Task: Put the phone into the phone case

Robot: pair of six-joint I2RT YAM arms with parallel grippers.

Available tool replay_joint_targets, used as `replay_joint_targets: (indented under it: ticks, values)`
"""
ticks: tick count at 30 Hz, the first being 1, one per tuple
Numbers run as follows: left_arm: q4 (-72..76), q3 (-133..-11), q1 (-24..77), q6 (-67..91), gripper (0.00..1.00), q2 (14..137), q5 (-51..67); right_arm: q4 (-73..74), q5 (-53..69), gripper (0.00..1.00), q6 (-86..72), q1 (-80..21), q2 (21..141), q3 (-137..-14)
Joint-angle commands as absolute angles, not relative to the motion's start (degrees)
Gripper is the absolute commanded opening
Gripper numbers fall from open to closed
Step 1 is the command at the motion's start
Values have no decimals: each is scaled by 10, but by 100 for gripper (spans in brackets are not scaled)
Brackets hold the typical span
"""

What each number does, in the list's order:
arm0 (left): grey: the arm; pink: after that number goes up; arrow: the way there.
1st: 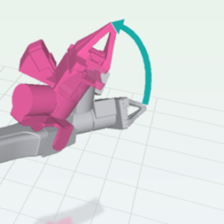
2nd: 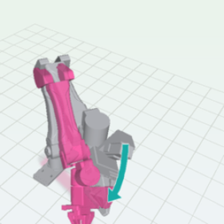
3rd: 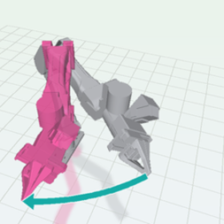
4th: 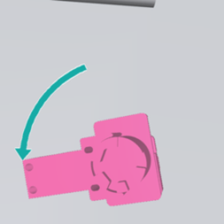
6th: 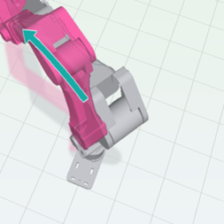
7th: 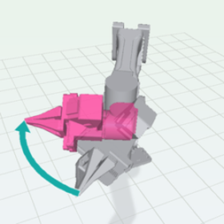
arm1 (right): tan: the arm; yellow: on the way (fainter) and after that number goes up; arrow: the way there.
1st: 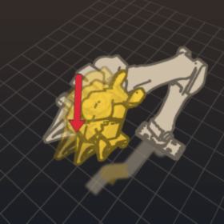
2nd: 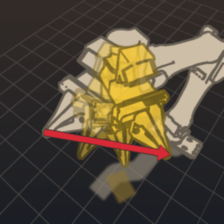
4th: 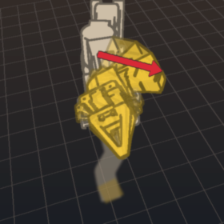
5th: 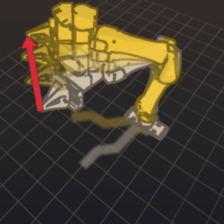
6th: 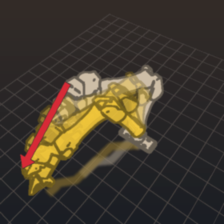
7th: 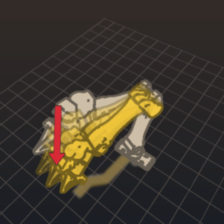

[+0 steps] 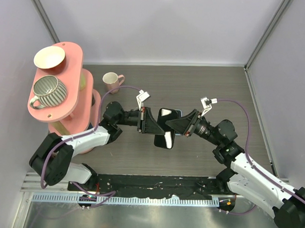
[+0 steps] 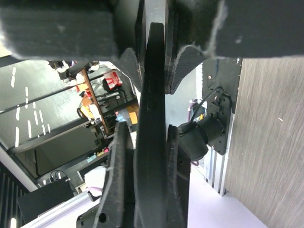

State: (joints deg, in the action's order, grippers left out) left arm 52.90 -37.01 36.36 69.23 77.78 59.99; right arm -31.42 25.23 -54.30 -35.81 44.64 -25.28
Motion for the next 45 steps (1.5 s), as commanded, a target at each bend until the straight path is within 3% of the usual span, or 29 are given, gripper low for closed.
replay_joint_targets:
  ticks: [1, 5, 13, 19, 21, 28, 30, 32, 33, 34, 37, 39, 45]
  values:
    - [606, -359, 363, 736, 2, 787, 610, -287, 236, 44, -496, -363, 423, -301]
    - [613, -357, 363, 740, 0, 785, 620, -237, 236, 65, -480, -363, 425, -340]
    - [606, -350, 363, 736, 0, 783, 642, -152, 208, 67, -475, -355, 432, -384]
    - [545, -358, 363, 696, 0, 780, 644, -177, 208, 54, -498, -350, 421, -367]
    - [517, -363, 363, 668, 0, 772, 642, -178, 210, 46, -502, -349, 420, -367]
    - [374, -380, 363, 578, 0, 740, 626, -188, 223, 6, -497, -348, 424, -365]
    - [359, -383, 362, 570, 0, 735, 621, -187, 223, 4, -496, -347, 424, -365]
    - [357, -384, 363, 570, 0, 731, 620, -181, 228, 13, -491, -348, 427, -369]
    - [355, -386, 363, 570, 0, 730, 618, -178, 235, 21, -492, -348, 429, -373]
    - [351, -387, 363, 570, 0, 731, 620, -171, 238, 39, -492, -348, 430, -378]
    - [339, -392, 362, 565, 0, 728, 618, -164, 248, 56, -490, -348, 432, -382]
    - [327, -396, 363, 554, 0, 725, 614, -159, 250, 56, -484, -348, 429, -382]
    - [249, -411, 363, 499, 0, 706, 571, -145, 258, 37, -479, -348, 425, -371]
